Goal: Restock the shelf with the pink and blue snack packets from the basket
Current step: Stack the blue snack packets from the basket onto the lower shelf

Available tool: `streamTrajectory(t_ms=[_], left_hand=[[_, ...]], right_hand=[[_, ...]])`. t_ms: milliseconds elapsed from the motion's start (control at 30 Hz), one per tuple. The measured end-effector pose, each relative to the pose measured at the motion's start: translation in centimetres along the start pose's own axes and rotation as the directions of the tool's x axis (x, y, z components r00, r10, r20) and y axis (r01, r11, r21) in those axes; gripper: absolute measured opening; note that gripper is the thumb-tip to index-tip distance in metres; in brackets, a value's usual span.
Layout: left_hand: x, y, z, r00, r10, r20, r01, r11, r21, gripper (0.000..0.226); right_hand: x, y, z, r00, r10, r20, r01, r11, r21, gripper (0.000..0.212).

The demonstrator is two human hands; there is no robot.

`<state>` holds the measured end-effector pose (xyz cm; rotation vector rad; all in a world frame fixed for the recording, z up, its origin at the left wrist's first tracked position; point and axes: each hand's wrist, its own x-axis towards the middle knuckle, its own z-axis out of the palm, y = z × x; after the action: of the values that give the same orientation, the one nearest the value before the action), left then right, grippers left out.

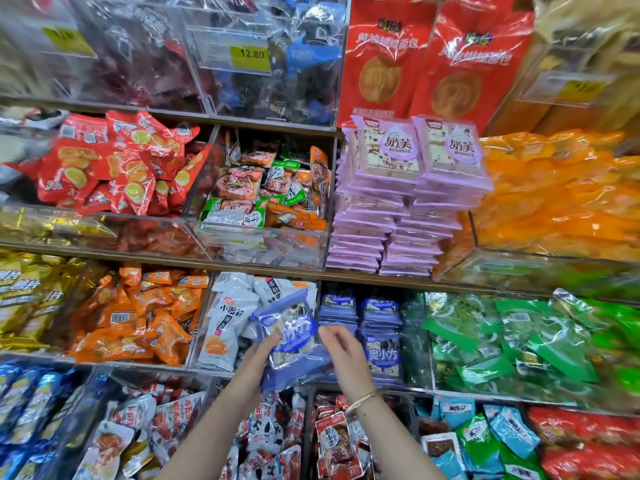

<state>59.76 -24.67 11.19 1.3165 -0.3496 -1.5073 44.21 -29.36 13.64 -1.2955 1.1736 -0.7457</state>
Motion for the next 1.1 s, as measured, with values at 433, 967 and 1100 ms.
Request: streamTrajectory(t_ms=[433,967,1100], left_hand=[[1.3,-0.7,-0.4,0.999,0.002,-0.037,-0.002,1.000,0.009,0.107],[1.8,-1.0,-0.8,0.999,-0.044,-0.032,0.044,0.999,0.021,0.145],[1.8,-0.9,-0.7,0.998,-0.054,-0.034,0.054,0.998,0.014,0.146]], right_hand=[[0.5,3.2,-2.9,0.931,0.362,-0.041,-0.272,0.764,0.585,0.025],[12.1,3.6,-4.6,0.867,0.454,-0.205,-0.340,0.840,0.422,0.044],[13.2,4.9,-4.4,0.870,0.347,-0.351,-0.322,0.938,0.130,0.034]])
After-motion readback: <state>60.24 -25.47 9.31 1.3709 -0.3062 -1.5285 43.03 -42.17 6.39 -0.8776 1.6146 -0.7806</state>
